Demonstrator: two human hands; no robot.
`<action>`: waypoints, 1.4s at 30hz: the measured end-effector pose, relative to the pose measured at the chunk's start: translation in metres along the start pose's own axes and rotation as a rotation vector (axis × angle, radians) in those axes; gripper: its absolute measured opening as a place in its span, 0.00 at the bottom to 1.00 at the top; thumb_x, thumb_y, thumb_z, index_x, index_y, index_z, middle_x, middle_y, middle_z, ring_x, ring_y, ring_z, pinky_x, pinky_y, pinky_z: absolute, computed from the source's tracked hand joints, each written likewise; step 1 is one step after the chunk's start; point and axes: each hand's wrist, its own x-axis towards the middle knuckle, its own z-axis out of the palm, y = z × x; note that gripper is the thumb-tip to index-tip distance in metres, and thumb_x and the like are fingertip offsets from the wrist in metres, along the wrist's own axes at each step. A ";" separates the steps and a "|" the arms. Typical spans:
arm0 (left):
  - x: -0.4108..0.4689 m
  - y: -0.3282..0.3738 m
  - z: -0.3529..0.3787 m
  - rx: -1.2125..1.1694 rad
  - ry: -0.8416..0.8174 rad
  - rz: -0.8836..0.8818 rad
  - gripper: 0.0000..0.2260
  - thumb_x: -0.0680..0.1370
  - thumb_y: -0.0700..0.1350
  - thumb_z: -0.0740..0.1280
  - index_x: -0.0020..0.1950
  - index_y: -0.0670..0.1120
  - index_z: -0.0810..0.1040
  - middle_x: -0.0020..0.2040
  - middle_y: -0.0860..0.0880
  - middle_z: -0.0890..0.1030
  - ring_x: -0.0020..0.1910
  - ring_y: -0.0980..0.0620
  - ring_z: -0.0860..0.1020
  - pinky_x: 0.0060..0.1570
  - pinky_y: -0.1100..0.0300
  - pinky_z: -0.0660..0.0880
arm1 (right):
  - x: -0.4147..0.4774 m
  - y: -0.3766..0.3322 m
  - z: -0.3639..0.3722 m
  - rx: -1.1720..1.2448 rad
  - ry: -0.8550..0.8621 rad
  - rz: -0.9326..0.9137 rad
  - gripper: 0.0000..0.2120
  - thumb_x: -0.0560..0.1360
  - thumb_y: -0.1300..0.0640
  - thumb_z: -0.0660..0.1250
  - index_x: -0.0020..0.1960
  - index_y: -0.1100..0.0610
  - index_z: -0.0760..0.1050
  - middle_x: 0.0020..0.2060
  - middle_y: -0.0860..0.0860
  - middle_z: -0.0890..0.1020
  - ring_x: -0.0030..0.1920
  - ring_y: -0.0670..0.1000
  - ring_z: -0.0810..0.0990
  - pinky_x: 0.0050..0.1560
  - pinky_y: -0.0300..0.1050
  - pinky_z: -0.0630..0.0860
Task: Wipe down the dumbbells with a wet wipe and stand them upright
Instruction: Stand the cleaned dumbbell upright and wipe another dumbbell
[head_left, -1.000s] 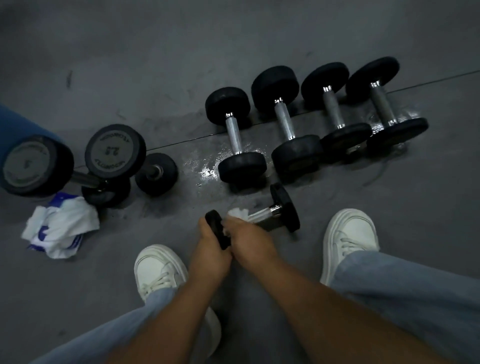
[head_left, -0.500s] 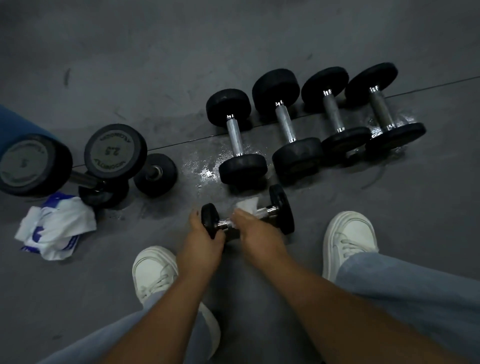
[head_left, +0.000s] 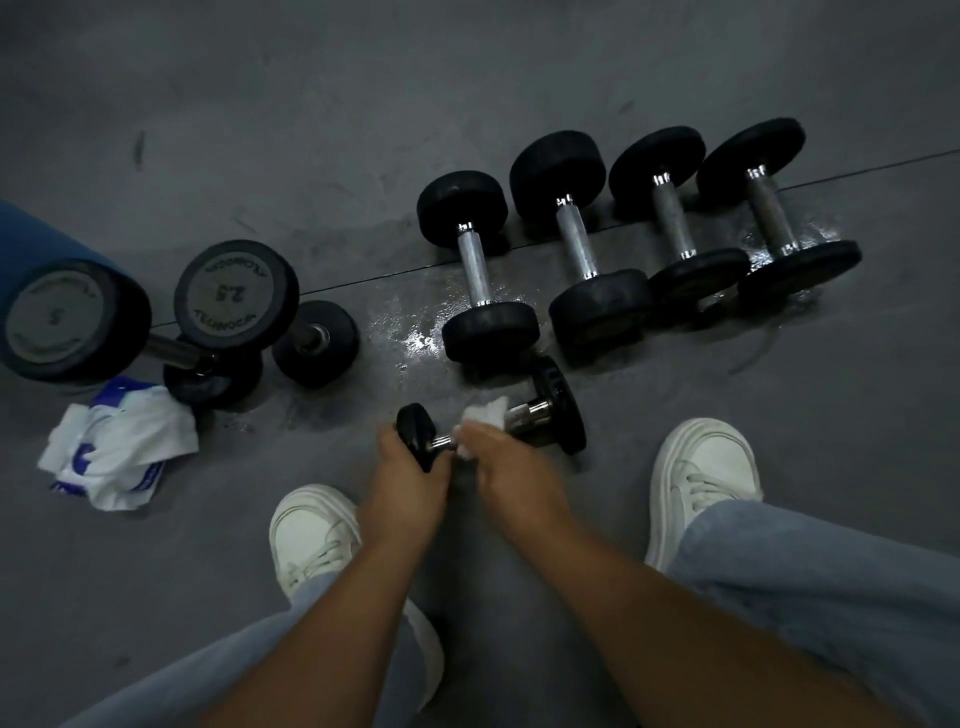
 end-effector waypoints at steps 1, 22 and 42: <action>-0.002 -0.002 0.004 -0.025 -0.032 0.026 0.33 0.76 0.47 0.71 0.74 0.48 0.56 0.60 0.41 0.80 0.57 0.39 0.79 0.55 0.49 0.76 | 0.004 0.004 -0.001 -0.015 0.027 0.034 0.18 0.79 0.47 0.54 0.67 0.43 0.70 0.68 0.44 0.74 0.65 0.52 0.76 0.64 0.44 0.72; 0.015 -0.005 0.000 0.000 -0.116 0.041 0.34 0.74 0.42 0.69 0.74 0.49 0.52 0.55 0.40 0.80 0.53 0.39 0.80 0.54 0.47 0.77 | -0.008 0.004 -0.003 0.092 0.021 0.087 0.18 0.78 0.39 0.55 0.64 0.39 0.73 0.61 0.43 0.79 0.62 0.50 0.77 0.60 0.41 0.71; -0.002 -0.012 0.006 0.077 -0.081 0.055 0.35 0.75 0.45 0.68 0.76 0.50 0.51 0.57 0.40 0.81 0.53 0.38 0.80 0.51 0.51 0.77 | -0.023 -0.005 0.002 -0.186 0.000 -0.113 0.17 0.81 0.42 0.55 0.68 0.38 0.70 0.66 0.42 0.75 0.66 0.48 0.74 0.61 0.39 0.68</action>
